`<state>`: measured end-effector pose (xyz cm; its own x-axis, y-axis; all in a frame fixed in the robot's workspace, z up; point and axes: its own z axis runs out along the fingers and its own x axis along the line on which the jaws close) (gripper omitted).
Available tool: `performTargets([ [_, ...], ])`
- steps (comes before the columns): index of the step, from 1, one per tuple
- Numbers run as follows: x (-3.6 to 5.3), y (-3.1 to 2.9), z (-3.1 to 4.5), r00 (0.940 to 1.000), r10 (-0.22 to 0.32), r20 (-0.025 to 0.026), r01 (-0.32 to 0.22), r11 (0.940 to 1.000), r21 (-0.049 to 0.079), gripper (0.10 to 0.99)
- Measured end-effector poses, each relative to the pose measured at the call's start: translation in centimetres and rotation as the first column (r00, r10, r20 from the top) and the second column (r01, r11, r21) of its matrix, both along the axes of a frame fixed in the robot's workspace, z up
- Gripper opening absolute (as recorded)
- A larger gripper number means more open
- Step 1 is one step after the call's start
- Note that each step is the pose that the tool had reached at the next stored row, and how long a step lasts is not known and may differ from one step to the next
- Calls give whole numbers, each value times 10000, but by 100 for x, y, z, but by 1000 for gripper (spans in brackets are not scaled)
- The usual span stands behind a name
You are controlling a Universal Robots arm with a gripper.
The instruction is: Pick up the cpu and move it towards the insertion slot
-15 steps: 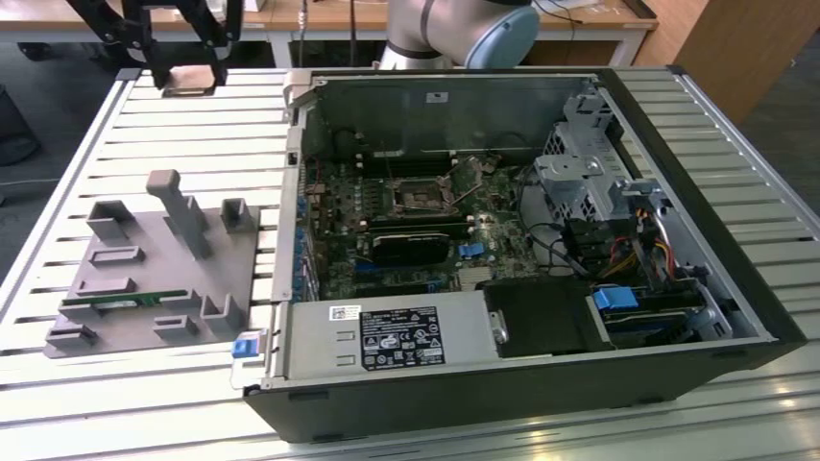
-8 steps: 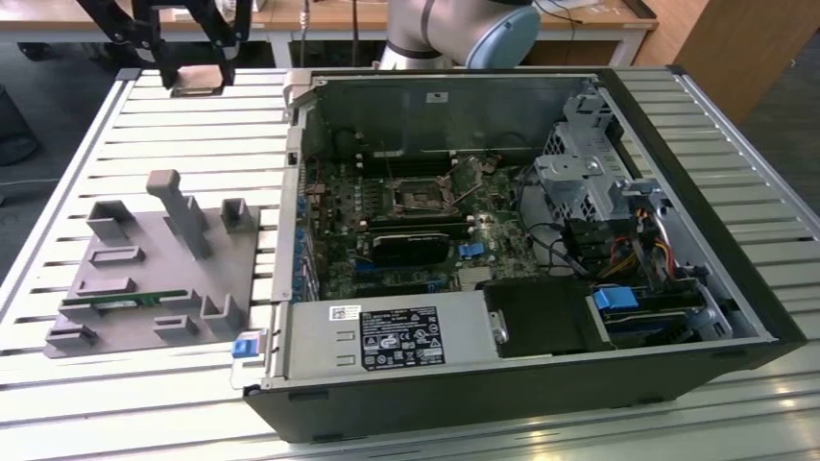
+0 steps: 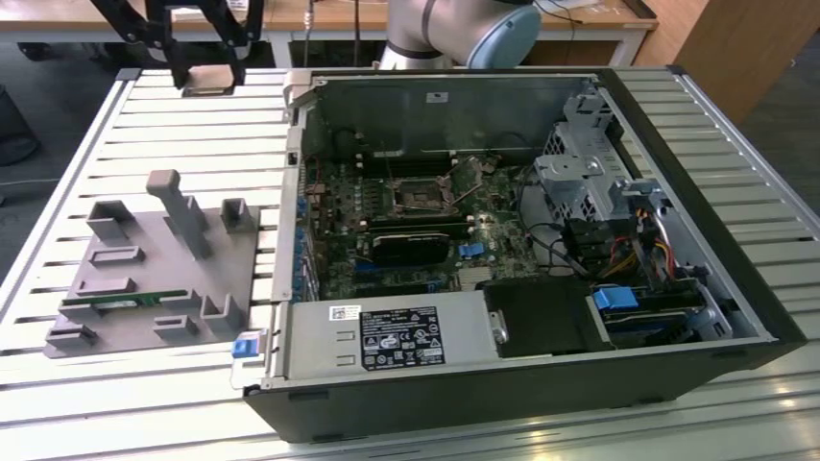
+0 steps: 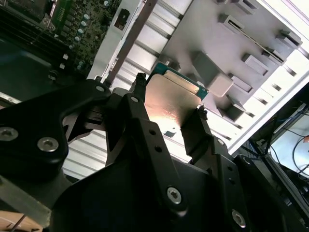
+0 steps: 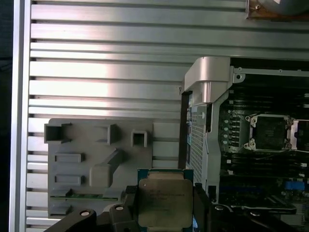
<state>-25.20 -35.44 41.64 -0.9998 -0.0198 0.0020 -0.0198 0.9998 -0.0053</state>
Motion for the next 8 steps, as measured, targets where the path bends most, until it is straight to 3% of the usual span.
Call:
performTargets([
  [8,73,0,0,10000,-1,0,1,10000,0,541],
])
